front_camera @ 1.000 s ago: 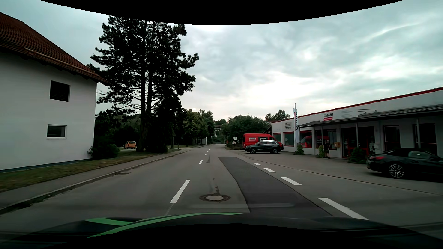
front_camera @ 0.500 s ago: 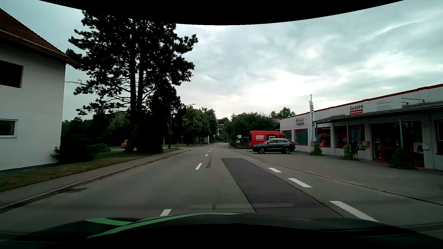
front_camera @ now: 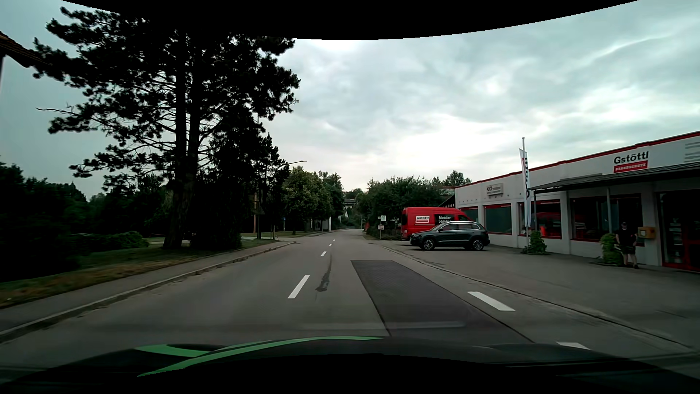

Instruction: Follow the waypoints while adhering to traffic rules and regulations

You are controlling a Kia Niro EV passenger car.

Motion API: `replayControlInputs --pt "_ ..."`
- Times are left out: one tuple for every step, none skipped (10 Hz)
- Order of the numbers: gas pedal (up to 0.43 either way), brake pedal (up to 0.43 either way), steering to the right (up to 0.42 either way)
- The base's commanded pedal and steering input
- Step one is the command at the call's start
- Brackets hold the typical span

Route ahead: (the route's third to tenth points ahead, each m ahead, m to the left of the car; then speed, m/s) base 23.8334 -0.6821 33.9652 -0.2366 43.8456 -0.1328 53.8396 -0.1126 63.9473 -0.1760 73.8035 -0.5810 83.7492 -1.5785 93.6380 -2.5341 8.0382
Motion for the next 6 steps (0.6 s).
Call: replayControlInputs --pt "0.169 0.0 -0.004" --pt "0.169 0.0 -0.004" --pt "0.169 0.0 -0.004" --pt "0.169 0.0 -0.004" --pt "0.177 0.0 -0.003" --pt "0.177 0.0 -0.002"
